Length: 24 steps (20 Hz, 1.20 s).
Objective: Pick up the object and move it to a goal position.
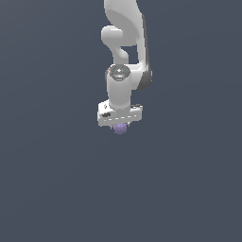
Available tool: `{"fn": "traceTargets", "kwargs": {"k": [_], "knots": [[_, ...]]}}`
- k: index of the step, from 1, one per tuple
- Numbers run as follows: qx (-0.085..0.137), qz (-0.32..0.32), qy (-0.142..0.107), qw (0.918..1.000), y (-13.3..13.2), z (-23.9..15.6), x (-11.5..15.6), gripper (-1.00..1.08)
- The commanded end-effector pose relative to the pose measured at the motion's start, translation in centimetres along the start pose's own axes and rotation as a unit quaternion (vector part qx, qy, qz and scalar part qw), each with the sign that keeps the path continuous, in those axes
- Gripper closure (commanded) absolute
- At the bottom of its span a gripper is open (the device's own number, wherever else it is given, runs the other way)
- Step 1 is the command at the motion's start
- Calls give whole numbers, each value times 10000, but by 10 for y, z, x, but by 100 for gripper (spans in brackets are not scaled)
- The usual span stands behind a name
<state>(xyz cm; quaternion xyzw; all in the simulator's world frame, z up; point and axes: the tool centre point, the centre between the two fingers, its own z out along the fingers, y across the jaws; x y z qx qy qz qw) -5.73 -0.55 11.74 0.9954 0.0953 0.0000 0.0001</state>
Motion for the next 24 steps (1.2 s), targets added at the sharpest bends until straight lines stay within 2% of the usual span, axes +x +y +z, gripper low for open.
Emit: {"fn": "traceTargets", "kwargs": {"k": [1, 14, 24], "knots": [[-1, 0, 5, 10000, 2, -22, -8, 108], [2, -1, 3, 10000, 10, -128, -45, 108], [2, -1, 3, 10000, 13, -161, -55, 108]]}}
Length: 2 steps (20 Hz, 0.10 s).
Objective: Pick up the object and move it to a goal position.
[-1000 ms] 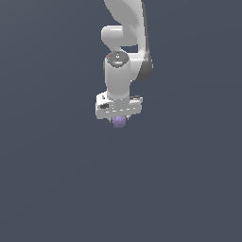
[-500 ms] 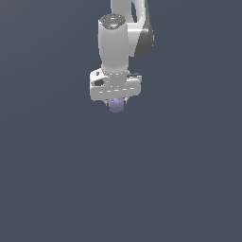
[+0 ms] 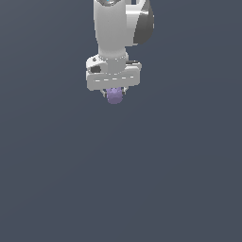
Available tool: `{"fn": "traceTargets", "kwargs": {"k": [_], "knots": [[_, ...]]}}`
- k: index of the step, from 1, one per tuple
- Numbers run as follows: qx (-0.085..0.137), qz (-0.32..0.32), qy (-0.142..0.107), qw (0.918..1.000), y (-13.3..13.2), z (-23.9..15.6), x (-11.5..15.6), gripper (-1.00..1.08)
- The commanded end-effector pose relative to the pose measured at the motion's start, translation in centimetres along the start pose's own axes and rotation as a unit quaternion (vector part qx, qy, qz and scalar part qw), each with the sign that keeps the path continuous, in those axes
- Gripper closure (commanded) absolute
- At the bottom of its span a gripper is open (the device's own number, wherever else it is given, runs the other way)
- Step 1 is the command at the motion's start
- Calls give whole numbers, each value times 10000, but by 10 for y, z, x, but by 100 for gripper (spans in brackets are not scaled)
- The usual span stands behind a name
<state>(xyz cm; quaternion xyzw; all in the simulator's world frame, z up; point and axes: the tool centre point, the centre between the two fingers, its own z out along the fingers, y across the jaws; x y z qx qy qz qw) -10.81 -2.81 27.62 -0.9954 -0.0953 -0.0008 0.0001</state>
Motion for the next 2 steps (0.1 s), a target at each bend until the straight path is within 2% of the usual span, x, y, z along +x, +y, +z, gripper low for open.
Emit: {"fn": "traceTargets", "kwargs": {"k": [1, 2], "knots": [[1, -1, -5, 10000, 0, -3, -1, 108], [1, -1, -5, 10000, 0, -3, 0, 108]]}}
